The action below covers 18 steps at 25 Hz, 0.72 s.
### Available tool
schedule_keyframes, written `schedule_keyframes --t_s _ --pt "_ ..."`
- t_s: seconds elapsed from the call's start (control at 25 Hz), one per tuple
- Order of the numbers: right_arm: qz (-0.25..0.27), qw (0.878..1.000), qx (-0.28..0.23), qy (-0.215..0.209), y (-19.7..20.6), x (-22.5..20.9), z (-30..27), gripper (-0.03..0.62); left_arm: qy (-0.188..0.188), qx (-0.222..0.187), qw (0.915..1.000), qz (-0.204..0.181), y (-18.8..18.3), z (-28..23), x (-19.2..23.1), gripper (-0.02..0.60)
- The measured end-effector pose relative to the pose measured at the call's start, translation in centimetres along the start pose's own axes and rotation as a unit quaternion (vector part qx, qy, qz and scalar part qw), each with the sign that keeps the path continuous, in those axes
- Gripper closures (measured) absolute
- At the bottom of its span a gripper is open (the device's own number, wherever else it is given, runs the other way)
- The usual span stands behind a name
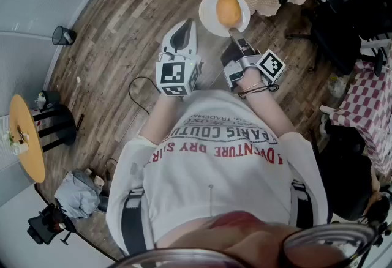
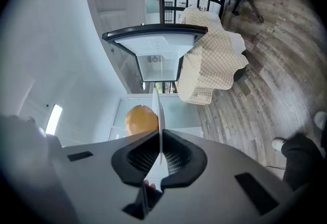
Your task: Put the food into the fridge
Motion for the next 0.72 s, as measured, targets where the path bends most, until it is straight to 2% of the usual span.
schedule_keyframes --t_s 0.48,0.72 --pt "0.02 1.0 0.022 0.011 -0.1 -0.3 -0.3 0.56 -0.009 0.011 0.9999 -0.002 0.5 -0.3 0.0 0.554" --pt "0.032 0.999 0.018 0.03 0.0 -0.9 -0.5 0.562 -0.027 0.016 0.9991 0.028 0.9 0.3 1.8 0.554"
Point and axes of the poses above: the fingertips, and each gripper's own axes: z backward along the fingers, x to its left, y out of its underside, the point moved 2 cm from there along z, backward along the fingers, and after that the axes turned 6 degrees about y, right-handed, at the moved point
